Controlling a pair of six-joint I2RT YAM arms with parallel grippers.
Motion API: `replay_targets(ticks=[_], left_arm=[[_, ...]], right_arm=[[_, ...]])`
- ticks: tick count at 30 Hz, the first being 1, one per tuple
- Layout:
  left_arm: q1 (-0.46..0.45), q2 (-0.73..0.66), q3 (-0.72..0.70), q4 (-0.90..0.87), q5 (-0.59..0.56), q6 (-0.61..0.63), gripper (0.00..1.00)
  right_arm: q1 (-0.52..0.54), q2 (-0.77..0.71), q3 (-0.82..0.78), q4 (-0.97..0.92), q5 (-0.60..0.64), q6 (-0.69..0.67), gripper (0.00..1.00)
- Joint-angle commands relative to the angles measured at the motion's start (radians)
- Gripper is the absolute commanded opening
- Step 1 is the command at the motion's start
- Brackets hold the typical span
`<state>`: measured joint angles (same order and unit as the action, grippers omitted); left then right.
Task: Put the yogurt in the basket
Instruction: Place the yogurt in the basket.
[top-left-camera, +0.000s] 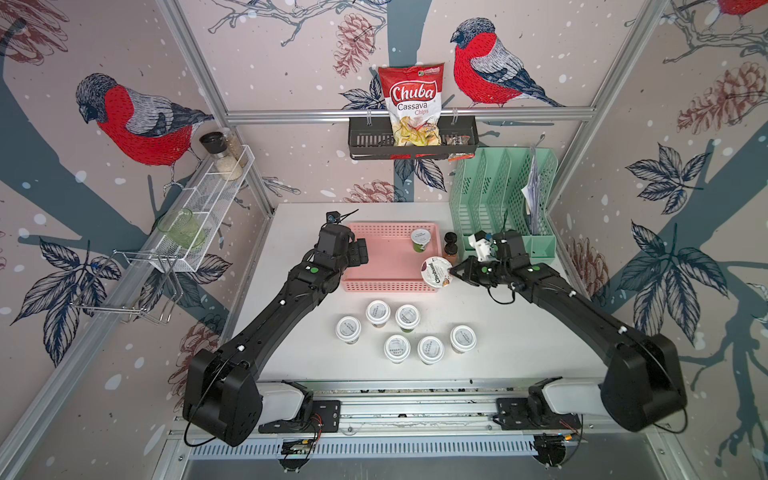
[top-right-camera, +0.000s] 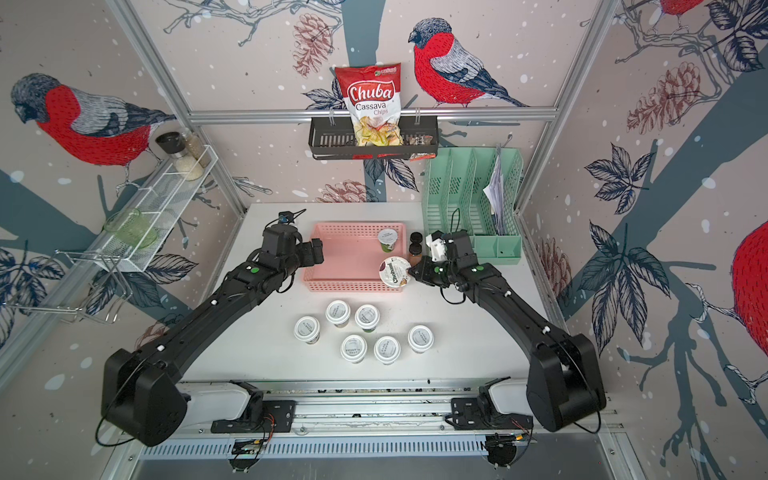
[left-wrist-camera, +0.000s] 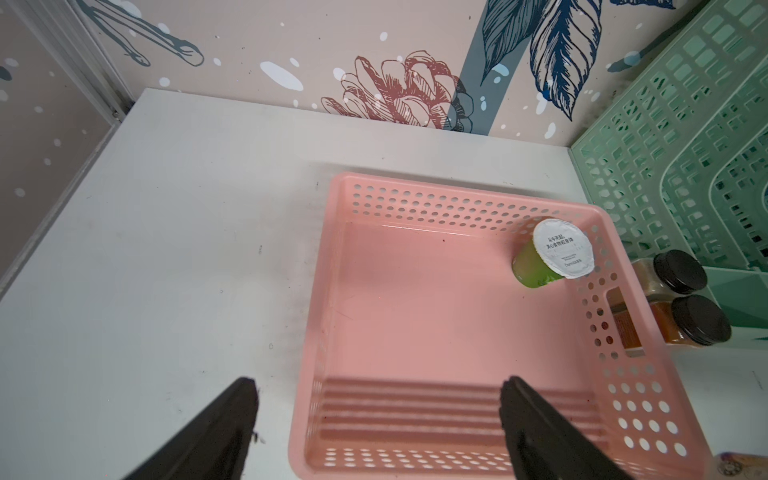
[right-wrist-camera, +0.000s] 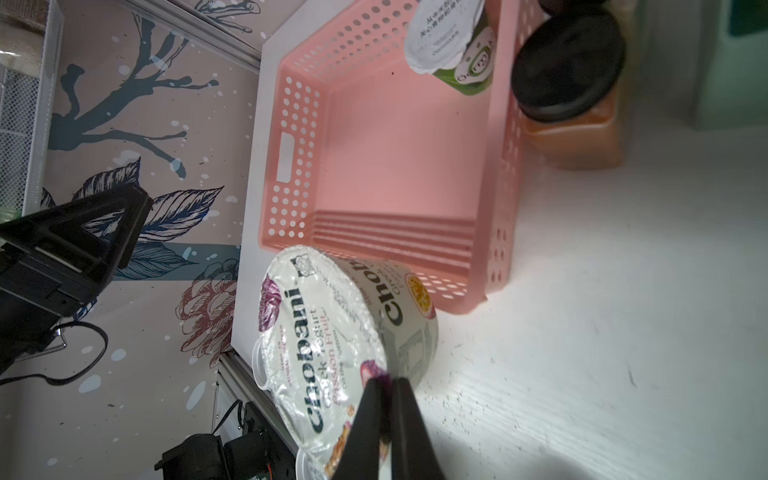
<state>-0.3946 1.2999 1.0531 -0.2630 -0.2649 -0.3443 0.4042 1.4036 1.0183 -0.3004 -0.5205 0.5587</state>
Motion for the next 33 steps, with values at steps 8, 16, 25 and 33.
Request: replay_targets(ticks=[8, 16, 25, 33], left_arm=[[0.003, -0.003, 0.008, -0.018, -0.051, -0.010, 0.96], [0.012, 0.000, 0.019, -0.025, -0.052, -0.009, 0.96], [0.025, -0.004, 0.019, -0.030, -0.051, -0.006, 0.96], [0.032, 0.002, 0.019, -0.028, -0.039, -0.004, 0.96]], right_arm=[[0.097, 0.453, 0.464, -0.014, 0.034, -0.013, 0.05], [0.123, 0.732, 0.775, -0.081, 0.096, -0.038, 0.04], [0.135, 0.906, 0.993, -0.176, 0.146, -0.064, 0.04], [0.143, 0.959, 1.056, -0.213, 0.189, -0.081, 0.06]])
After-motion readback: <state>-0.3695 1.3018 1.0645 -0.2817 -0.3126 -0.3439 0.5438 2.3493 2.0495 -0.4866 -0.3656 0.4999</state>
